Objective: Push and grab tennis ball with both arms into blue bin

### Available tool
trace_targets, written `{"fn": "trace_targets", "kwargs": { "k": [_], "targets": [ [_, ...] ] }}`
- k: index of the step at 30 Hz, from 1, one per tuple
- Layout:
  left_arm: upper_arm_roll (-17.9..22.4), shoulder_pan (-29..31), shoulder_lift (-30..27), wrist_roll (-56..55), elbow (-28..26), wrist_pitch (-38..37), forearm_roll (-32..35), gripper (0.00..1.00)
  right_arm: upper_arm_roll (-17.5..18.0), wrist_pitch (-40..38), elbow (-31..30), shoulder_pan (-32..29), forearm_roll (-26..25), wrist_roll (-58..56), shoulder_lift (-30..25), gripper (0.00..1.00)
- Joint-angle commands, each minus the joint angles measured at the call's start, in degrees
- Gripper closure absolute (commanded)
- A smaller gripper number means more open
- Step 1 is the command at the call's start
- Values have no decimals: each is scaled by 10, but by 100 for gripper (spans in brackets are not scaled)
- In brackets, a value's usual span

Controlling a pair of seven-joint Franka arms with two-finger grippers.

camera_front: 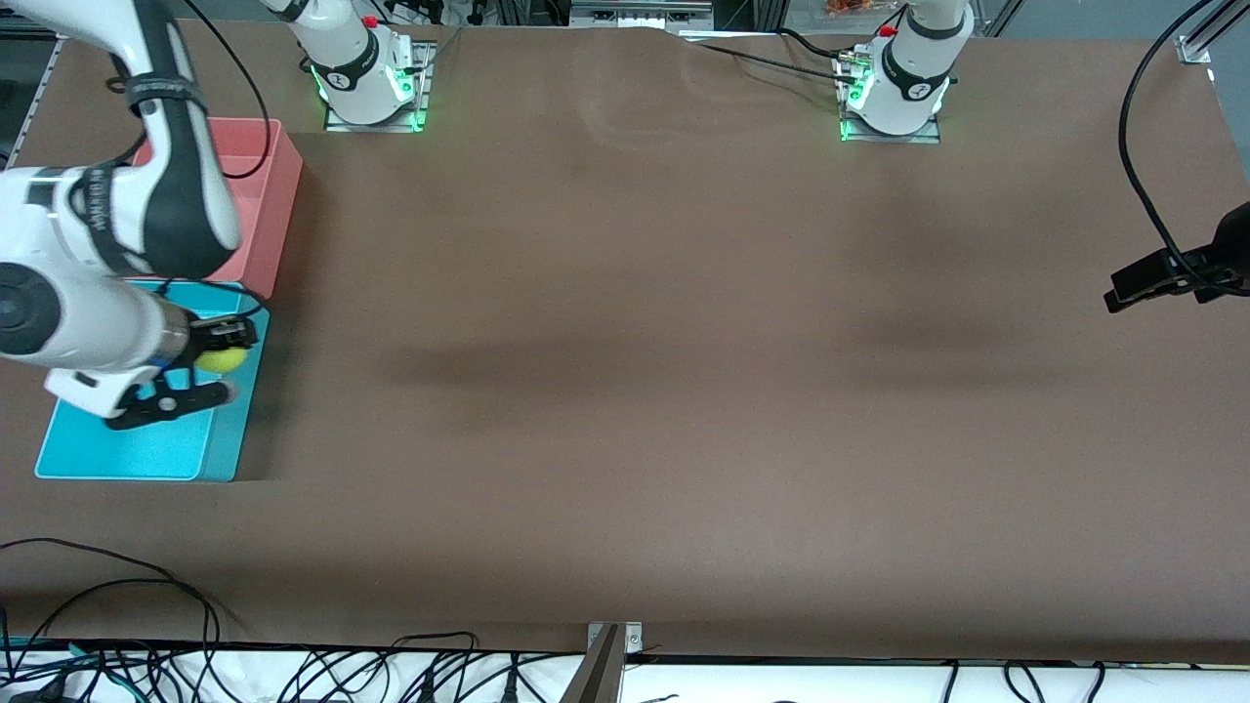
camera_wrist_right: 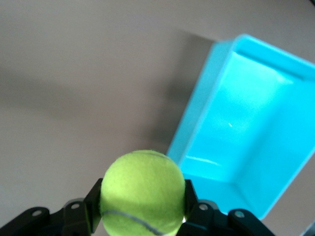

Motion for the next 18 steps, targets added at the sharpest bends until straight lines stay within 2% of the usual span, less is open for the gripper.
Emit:
{"fn": "trace_targets", "kwargs": {
  "k": [1, 8, 10, 13, 18],
  "targets": [
    [71, -61, -54, 12, -50, -2, -15, 0, -52, -8, -18, -3, 26, -23, -1, 60],
    [230, -204, -100, 13, -107, -1, -51, 0, -64, 26, -74, -39, 27, -60, -4, 60],
    [262, -242, -109, 13, -121, 1, -51, 0, -65, 36, -98, -44, 27, -62, -9, 60],
    [284, -268, -125, 12, -147, 7, -51, 0, -70, 71, -139, -55, 27, -64, -19, 60],
    [284, -270, -146, 12, -179, 22, -51, 0, -70, 149, -204, -73, 27, -77, -24, 60]
  ]
}}
